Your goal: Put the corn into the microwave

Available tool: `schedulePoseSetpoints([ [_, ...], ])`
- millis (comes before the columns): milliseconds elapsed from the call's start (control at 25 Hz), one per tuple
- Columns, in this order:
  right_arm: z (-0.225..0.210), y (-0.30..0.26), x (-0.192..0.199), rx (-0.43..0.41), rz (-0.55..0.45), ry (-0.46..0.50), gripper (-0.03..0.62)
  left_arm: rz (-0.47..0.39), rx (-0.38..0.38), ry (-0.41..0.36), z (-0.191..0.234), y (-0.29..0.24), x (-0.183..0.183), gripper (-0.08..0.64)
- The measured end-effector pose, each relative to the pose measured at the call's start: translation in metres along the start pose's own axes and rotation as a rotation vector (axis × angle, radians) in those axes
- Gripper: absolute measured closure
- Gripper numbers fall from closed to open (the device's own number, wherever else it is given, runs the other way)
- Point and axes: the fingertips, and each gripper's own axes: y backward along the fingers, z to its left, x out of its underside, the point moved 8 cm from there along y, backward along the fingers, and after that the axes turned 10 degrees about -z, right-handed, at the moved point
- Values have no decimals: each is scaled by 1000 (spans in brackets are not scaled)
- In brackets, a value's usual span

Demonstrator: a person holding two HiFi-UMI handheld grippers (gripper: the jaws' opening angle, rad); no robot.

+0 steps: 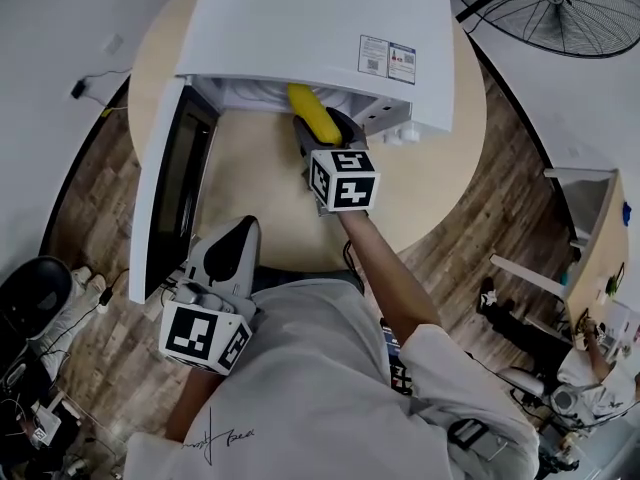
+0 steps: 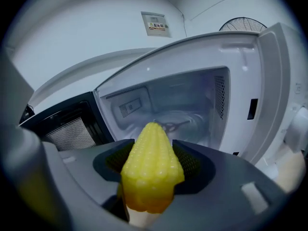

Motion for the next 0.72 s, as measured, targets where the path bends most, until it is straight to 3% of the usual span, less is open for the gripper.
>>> schedulePoseSetpoints([
  [720,2,-46,4,35,1,114,331,42,-10,-3,7,-4,0,568],
])
